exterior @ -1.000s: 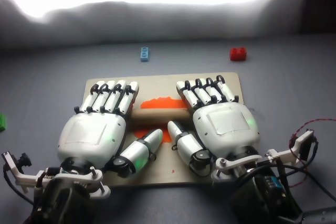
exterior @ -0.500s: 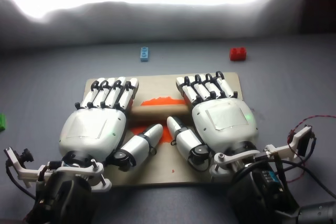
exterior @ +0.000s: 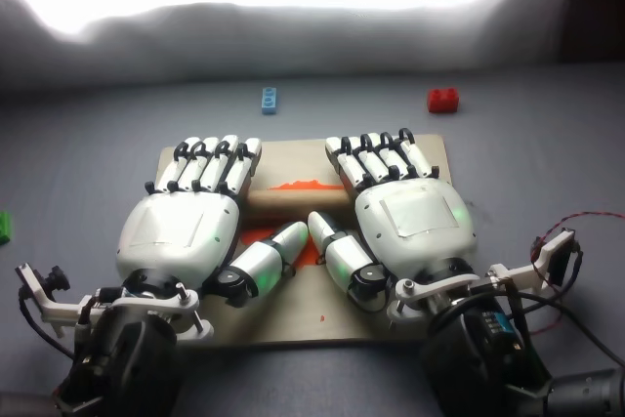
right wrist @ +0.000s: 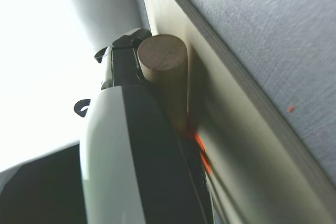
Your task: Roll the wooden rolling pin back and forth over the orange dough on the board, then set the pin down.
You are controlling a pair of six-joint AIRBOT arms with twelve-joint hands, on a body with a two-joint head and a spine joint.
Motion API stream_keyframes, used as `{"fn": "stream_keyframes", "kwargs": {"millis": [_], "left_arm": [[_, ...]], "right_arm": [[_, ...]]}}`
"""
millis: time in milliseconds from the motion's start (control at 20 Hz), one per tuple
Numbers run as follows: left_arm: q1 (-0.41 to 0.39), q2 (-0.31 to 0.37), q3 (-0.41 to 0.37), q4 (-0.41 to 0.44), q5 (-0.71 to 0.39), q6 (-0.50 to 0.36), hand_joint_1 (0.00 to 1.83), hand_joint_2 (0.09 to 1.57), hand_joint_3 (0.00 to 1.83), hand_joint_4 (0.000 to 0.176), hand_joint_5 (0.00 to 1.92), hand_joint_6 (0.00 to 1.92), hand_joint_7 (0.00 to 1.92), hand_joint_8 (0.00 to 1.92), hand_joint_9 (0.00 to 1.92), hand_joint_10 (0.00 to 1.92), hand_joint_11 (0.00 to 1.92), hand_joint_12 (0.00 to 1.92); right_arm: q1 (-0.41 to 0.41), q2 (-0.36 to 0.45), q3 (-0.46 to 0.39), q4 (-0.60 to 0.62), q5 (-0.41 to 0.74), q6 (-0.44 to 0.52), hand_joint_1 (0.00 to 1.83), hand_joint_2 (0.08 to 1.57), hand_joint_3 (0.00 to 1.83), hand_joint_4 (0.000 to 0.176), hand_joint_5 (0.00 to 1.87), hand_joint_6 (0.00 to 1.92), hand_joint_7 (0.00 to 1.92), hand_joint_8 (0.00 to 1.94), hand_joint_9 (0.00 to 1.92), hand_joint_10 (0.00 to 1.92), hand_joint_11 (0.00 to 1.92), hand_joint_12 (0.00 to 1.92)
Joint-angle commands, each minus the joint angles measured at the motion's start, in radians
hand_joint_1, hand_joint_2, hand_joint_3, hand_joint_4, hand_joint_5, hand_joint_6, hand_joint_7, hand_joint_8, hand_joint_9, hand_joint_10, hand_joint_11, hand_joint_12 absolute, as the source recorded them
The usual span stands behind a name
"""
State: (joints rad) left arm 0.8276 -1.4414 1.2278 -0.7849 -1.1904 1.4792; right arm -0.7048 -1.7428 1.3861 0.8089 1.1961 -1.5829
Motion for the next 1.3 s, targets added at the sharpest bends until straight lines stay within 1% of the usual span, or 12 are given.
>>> {"fn": "stream_keyframes", "kwargs": {"millis": [0, 500, 550, 650, 700, 900, 950, 1100, 1150, 1200, 1250], "left_arm": [[-0.008, -0.002, 0.01, 0.044, -0.077, 0.002, 0.0, 1.34, 0.0, 0.0, 0.0, 0.0, 0.0, 0.0, 0.0, 0.0, 0.0, 0.0], [-0.019, -0.004, 0.03, 0.025, -0.053, -0.009, 0.0, 1.34, 0.0, 0.0, 0.0, 0.0, 0.0, 0.0, 0.0, 0.0, 0.0, 0.0], [-0.021, -0.004, 0.032, 0.021, -0.051, -0.009, 0.0, 1.34, 0.0, 0.0, 0.0, 0.0, 0.0, 0.0, 0.0, 0.0, 0.0, 0.0], [-0.026, -0.005, 0.038, 0.018, -0.041, -0.01, 0.0, 1.34, 0.0, 0.0, 0.0, 0.0, 0.0, 0.0, 0.0, 0.0, 0.0, 0.0], [-0.028, -0.006, 0.041, 0.018, -0.036, -0.011, 0.0, 1.33, 0.0, 0.0, 0.0, 0.0, 0.0, 0.0, 0.0, 0.0, 0.0, 0.0], [-0.031, -0.007, 0.051, 0.011, -0.031, -0.02, 0.0, 1.33, 0.0, 0.0, 0.0, 0.0, 0.0, 0.0, 0.0, 0.0, 0.0, 0.0], [-0.032, -0.008, 0.054, 0.01, -0.029, -0.023, 0.0, 1.33, 0.0, 0.0, 0.0, 0.0, 0.0, 0.0, 0.0, 0.0, 0.0, 0.0], [-0.034, -0.011, 0.062, 0.009, -0.025, -0.027, 0.0, 1.33, 0.0, 0.0, 0.0, 0.0, 0.0, 0.0, 0.0, 0.0, 0.0, 0.0], [-0.035, -0.012, 0.065, 0.009, -0.022, -0.027, 0.0, 1.33, 0.0, 0.0, 0.0, 0.0, 0.0, 0.0, 0.0, 0.0, 0.0, 0.0], [-0.037, -0.013, 0.069, 0.009, -0.019, -0.027, 0.0, 1.33, 0.0, 0.0, 0.0, 0.0, 0.0, 0.0, 0.0, 0.0, 0.0, 0.0], [-0.039, -0.014, 0.072, 0.008, -0.019, -0.028, 0.0, 1.33, 0.0, 0.0, 0.0, 0.0, 0.0, 0.0, 0.0, 0.0, 0.0, 0.0]], "right_arm": [[0.015, 0.001, 0.01, -0.044, 0.082, 0.0, 0.0, 1.49, 0.0, 0.0, 0.18, 0.0, 0.21, 0.0, 0.19, 0.0, 0.0, 0.56], [0.022, -0.005, 0.049, -0.028, 0.072, 0.005, 0.0, 1.49, 0.0, 0.0, 0.18, 0.0, 0.21, 0.0, 0.19, 0.0, 0.0, 0.56], [0.022, -0.005, 0.051, -0.028, 0.071, 0.005, 0.0, 1.49, 0.0, 0.0, 0.23, 0.01, 0.26, 0.01, 0.24, 0.01, 0.0, 0.63], [0.023, -0.005, 0.055, -0.025, 0.069, 0.005, 0.0, 1.49, 0.0, 0.0, 0.24, 0.02, 0.27, 0.01, 0.24, 0.01, 0.0, 0.65], [0.025, -0.006, 0.058, -0.022, 0.068, 0.005, 0.0, 1.5, 0.0, 0.0, 0.22, 0.01, 0.25, 0.0, 0.23, 0.01, 0.0, 0.58], [0.026, -0.006, 0.065, -0.013, 0.061, 0.005, 0.0, 1.5, 0.0, 0.0, 0.22, 0.0, 0.25, 0.0, 0.23, 0.01, 0.0, 0.56], [0.027, -0.007, 0.067, -0.011, 0.058, 0.005, 0.0, 1.5, 0.0, 0.0, 0.23, 0.01, 0.26, 0.0, 0.23, 0.01, 0.0, 0.62], [0.03, -0.01, 0.074, -0.005, 0.056, 0.006, 0.0, 1.5, 0.0, 0.0, 0.23, 0.01, 0.26, 0.0, 0.24, 0.01, 0.0, 0.64], [0.031, -0.011, 0.077, -0.005, 0.055, 0.006, 0.0, 1.5, 0.0, 0.0, 0.23, 0.0, 0.26, 0.0, 0.23, 0.0, 0.0, 0.61], [0.031, -0.012, 0.081, -0.004, 0.054, 0.007, 0.0, 1.5, 0.0, 0.0, 0.24, 0.01, 0.27, 0.0, 0.24, 0.01, 0.0, 0.66], [0.032, -0.013, 0.085, -0.004, 0.053, 0.009, 0.0, 1.5, 0.0, 0.0, 0.24, 0.01, 0.27, 0.0, 0.24, 0.01, 0.0, 0.66]]}}
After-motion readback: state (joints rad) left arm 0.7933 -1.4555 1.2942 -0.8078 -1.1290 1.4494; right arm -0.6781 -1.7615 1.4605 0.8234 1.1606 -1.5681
